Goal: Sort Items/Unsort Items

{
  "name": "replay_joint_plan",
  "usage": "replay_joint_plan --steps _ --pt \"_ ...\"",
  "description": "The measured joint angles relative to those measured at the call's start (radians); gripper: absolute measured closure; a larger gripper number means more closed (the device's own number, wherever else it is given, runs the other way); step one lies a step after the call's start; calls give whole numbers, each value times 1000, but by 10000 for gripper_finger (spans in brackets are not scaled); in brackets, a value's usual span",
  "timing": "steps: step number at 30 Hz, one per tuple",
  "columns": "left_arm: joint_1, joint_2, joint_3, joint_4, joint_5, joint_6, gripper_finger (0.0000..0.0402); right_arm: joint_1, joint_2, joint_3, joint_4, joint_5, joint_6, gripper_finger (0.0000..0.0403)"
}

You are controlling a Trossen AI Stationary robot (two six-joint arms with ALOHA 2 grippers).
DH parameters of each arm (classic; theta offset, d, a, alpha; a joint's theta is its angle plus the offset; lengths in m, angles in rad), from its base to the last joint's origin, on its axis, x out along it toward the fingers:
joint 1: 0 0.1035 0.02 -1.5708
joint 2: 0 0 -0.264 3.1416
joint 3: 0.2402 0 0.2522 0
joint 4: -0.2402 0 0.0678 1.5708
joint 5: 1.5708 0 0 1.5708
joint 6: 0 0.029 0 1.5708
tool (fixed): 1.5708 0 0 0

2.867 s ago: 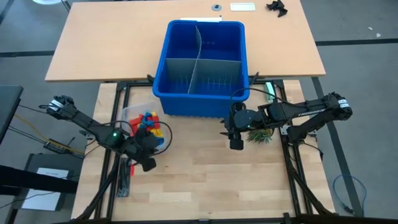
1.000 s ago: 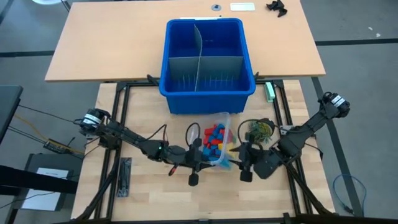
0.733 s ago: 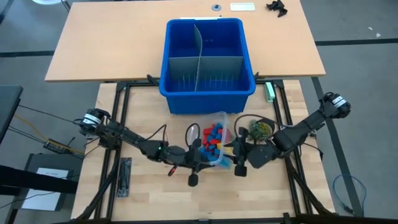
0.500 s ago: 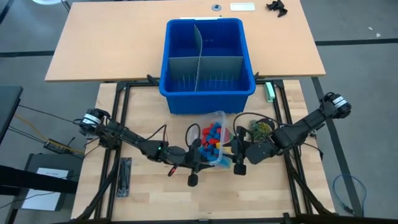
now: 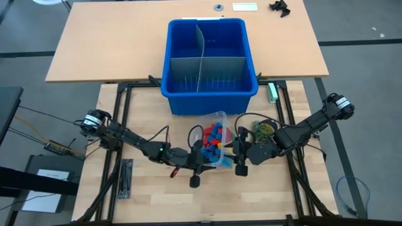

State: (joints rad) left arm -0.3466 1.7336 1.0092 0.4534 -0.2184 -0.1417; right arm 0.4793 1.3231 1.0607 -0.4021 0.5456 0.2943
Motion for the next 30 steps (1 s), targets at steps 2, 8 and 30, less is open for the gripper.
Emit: replay_joint_plan --steps 2,8,30 --pt "0 0 0 -1 0 0 355 0 0 0 0 0 0 239" --pt "0 0 1 -19 -21 -2 347 0 0 0 0 -10 1 240" --pt "-1 -3 2 -108 -63 -51 264 -3 0 -43 58 -22 0 244"
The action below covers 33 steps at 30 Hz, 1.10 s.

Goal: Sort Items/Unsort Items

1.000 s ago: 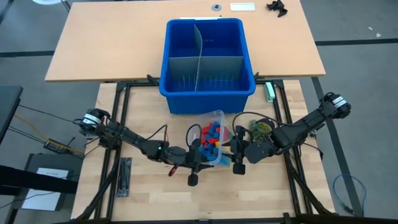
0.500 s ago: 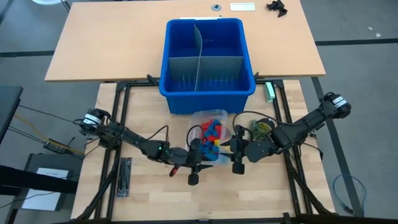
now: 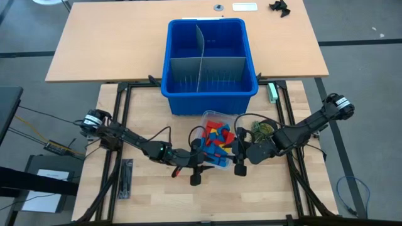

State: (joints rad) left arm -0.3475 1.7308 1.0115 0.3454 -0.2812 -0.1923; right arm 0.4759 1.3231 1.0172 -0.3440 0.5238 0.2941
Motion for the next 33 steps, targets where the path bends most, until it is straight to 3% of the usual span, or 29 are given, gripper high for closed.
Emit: replay_joint_plan --steps 9,18,26,33 --pt "-20 -57 59 -119 4 -33 264 40 0 88 -74 -2 -43 245" --pt "-28 -99 163 -395 -55 -32 264 95 -1 161 -290 -1 -13 246" --pt "-28 -98 299 -672 -102 -77 264 134 -37 226 -529 -3 102 250" --pt "-26 -98 362 -908 -204 -84 264 133 -108 226 -696 -17 261 250"
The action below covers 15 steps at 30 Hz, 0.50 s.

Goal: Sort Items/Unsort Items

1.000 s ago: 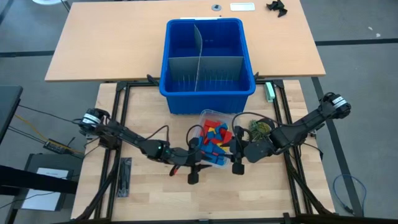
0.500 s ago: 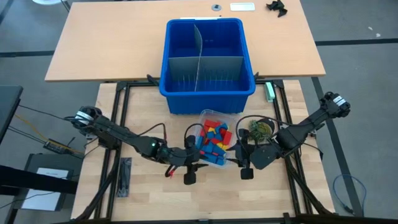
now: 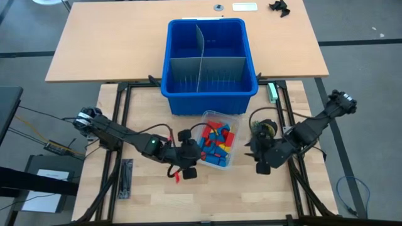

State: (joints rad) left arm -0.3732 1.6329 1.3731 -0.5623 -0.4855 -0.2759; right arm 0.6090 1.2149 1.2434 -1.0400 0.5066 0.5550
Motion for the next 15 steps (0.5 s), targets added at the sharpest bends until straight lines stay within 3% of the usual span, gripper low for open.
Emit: replay_joint_plan --steps 6,15 --pt "27 -1 -14 -113 -20 -41 264 0 -16 -9 -111 50 144 243" --pt "61 0 -52 3 38 6 264 -2 -15 -196 -79 107 238 190"
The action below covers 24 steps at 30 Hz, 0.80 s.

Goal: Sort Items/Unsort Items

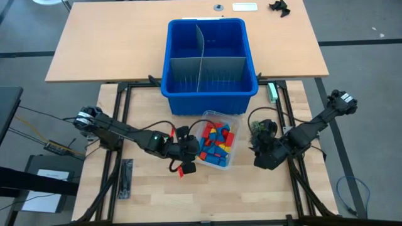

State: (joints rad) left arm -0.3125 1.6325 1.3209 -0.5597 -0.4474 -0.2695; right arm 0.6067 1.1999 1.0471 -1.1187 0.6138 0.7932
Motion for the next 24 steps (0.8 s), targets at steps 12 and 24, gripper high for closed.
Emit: replay_joint_plan --steps 12,24 --pt "81 16 -2 30 54 52 264 -1 0 -251 334 55 -8 171" --pt "154 42 -2 19 145 144 264 -2 0 -291 480 103 -71 183"
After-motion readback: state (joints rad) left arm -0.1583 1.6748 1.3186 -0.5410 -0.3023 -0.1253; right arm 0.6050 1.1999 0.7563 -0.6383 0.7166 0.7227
